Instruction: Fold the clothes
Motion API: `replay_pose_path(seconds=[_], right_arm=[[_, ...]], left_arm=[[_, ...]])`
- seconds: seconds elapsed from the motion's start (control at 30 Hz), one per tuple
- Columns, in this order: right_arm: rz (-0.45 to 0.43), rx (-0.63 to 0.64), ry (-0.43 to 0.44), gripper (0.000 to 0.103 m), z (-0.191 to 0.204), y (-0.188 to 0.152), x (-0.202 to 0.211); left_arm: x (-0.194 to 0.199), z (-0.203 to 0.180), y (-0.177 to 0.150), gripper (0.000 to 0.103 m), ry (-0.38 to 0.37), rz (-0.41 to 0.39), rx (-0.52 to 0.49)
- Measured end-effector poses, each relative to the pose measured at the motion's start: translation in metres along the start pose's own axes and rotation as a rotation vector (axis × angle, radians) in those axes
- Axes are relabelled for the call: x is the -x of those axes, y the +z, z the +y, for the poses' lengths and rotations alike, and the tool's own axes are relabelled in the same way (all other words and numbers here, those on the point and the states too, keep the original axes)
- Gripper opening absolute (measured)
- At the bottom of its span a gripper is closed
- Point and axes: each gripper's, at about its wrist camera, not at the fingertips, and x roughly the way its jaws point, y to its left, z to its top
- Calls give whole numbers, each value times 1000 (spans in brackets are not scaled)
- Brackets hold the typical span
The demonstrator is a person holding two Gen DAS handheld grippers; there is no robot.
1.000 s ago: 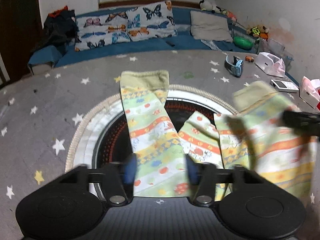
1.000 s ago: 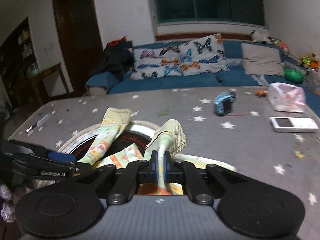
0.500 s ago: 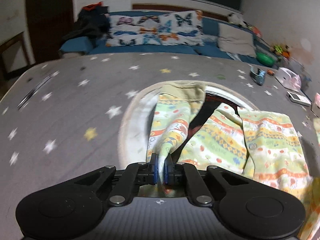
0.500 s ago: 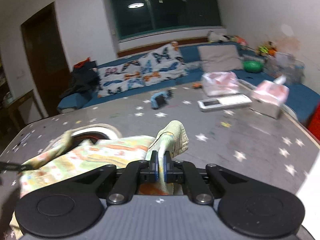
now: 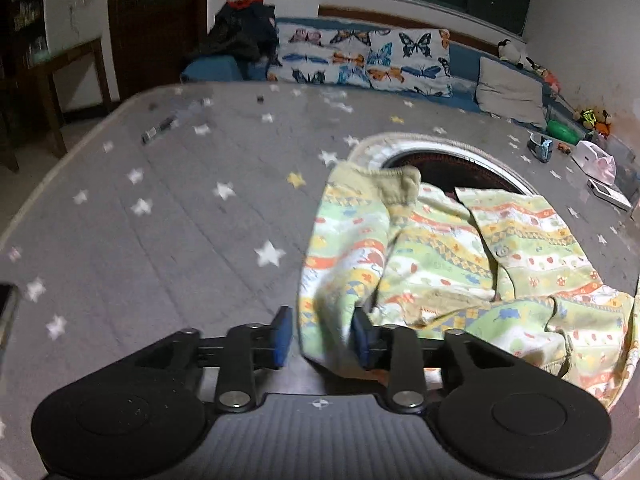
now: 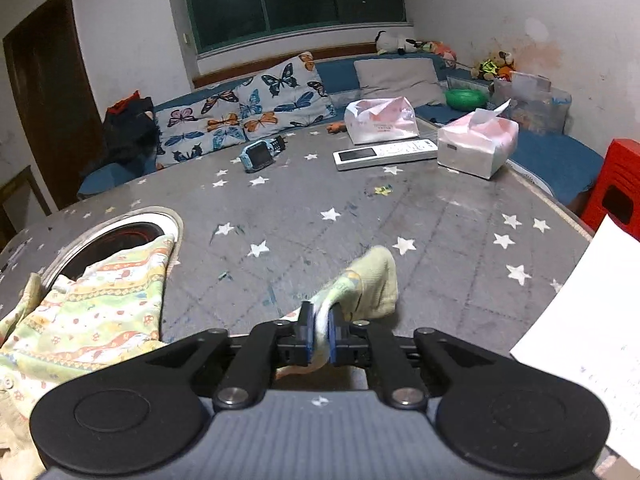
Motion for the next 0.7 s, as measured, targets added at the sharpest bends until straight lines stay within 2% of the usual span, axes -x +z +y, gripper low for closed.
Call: replay_pose_path(seconds=[0.13,0.23,0.3,0.33,0.4,0.5,0.7], right_arm=[[1,30,3,13,4,7,4],[2,53,6,13,7,12,8],[2,68,7,13,9,15,10],[8,80,29,13,15,18,6],[21,99,75,13,29,22,-3],[35,135,134,13,52,28,-20],[94,174,238,13,100,35,-68]], left_arm=[[14,-4,18,46,-19,-58,-42],[12,-16,30,46,-82,-68,-78],[3,-31,39,44,-140,-59,-109],[-2,-39,43,43,-170,-53,-125],[-16,-55,48,35,-232,-31,-152],[-46,-74,58,31,-303,26,-154],[-98,-95,77,30,-307,75,-182]])
